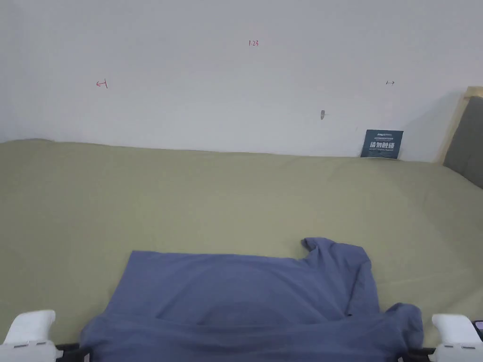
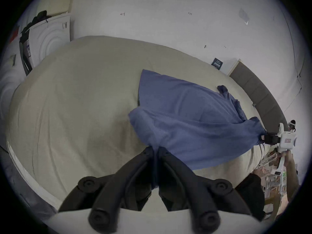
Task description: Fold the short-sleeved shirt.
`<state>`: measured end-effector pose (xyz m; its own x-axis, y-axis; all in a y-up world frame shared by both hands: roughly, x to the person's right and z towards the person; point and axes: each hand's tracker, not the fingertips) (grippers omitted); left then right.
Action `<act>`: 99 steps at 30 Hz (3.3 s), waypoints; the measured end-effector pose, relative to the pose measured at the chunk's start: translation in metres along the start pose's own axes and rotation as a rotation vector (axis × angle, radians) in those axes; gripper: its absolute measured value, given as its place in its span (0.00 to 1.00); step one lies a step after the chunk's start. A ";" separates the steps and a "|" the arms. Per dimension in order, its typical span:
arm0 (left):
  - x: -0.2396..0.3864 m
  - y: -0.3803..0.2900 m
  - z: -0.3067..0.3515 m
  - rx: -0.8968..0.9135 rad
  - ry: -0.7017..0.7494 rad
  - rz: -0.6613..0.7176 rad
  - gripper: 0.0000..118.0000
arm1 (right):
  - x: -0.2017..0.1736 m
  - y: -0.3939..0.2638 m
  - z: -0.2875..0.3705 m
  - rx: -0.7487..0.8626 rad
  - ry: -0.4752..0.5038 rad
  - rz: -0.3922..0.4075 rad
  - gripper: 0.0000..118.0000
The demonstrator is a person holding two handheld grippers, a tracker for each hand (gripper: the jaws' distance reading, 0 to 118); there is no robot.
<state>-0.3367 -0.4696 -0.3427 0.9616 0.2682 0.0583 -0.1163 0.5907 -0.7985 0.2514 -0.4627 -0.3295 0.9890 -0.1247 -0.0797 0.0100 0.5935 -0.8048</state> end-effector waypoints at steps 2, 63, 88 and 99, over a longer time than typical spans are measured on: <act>-0.004 -0.016 -0.001 -0.019 0.006 0.002 0.05 | 0.003 -0.016 -0.001 -0.025 0.002 -0.003 0.13; 0.015 0.198 -0.208 -0.168 0.117 -0.086 0.05 | 0.066 0.211 -0.198 -0.167 -0.084 -0.113 0.94; 0.030 0.146 -0.013 0.090 0.004 -0.195 0.04 | 0.022 0.171 0.021 0.120 0.039 0.068 0.01; -0.006 -0.004 0.016 0.016 -0.009 -0.110 0.04 | 0.027 0.001 0.038 -0.008 0.060 0.008 0.01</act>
<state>-0.3464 -0.4613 -0.3299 0.9666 0.2074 0.1506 -0.0137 0.6287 -0.7775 0.2837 -0.4353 -0.3097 0.9784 -0.1677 -0.1213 0.0006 0.5884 -0.8086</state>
